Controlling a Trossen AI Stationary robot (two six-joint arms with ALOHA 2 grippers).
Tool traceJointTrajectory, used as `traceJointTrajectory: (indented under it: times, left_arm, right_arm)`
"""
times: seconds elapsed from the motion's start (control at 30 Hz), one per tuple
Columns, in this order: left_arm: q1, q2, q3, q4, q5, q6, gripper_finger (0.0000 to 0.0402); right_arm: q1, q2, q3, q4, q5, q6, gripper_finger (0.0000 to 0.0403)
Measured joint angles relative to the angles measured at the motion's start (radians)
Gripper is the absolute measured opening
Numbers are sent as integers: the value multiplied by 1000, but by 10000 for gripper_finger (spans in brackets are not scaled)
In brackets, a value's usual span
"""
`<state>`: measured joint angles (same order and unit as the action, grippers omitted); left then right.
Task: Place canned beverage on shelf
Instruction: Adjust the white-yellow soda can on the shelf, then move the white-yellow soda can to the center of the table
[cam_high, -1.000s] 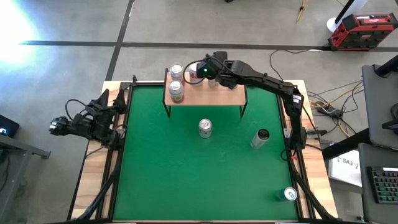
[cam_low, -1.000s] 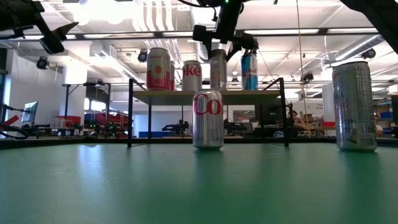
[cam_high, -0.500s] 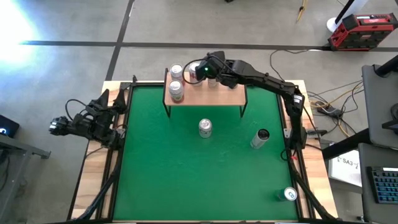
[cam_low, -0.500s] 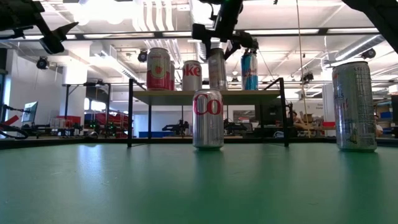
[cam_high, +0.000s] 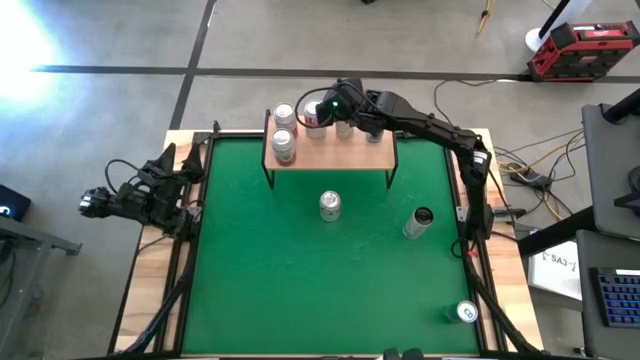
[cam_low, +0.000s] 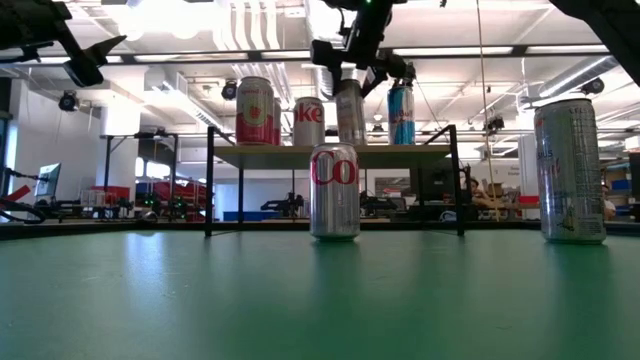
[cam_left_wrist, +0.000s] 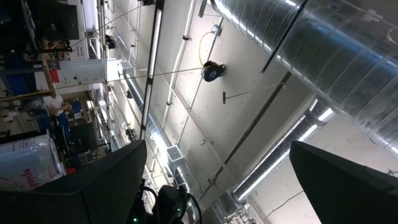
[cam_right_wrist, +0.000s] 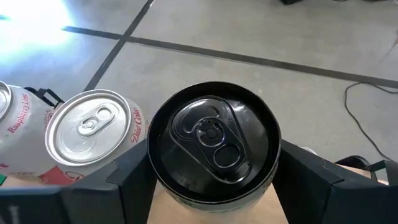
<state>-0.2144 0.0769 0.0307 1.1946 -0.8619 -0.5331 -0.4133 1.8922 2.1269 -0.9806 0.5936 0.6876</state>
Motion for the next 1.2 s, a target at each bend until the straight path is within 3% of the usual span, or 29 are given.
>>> traceJointTrajectory:
  times: [0.27, 0.63, 1.2]
  left_arm:
    - [0, 0, 0, -2, 0, 0, 380]
    - [0, 0, 0, -3, 0, 0, 380]
    - [0, 0, 0, -6, 0, 0, 380]
  right_arm:
    - [0, -1, 0, -2, 0, 0, 254]
    - [0, -2, 0, -11, 16, 5, 318]
    - [46, -76, 0, -101, 9, 27, 332]
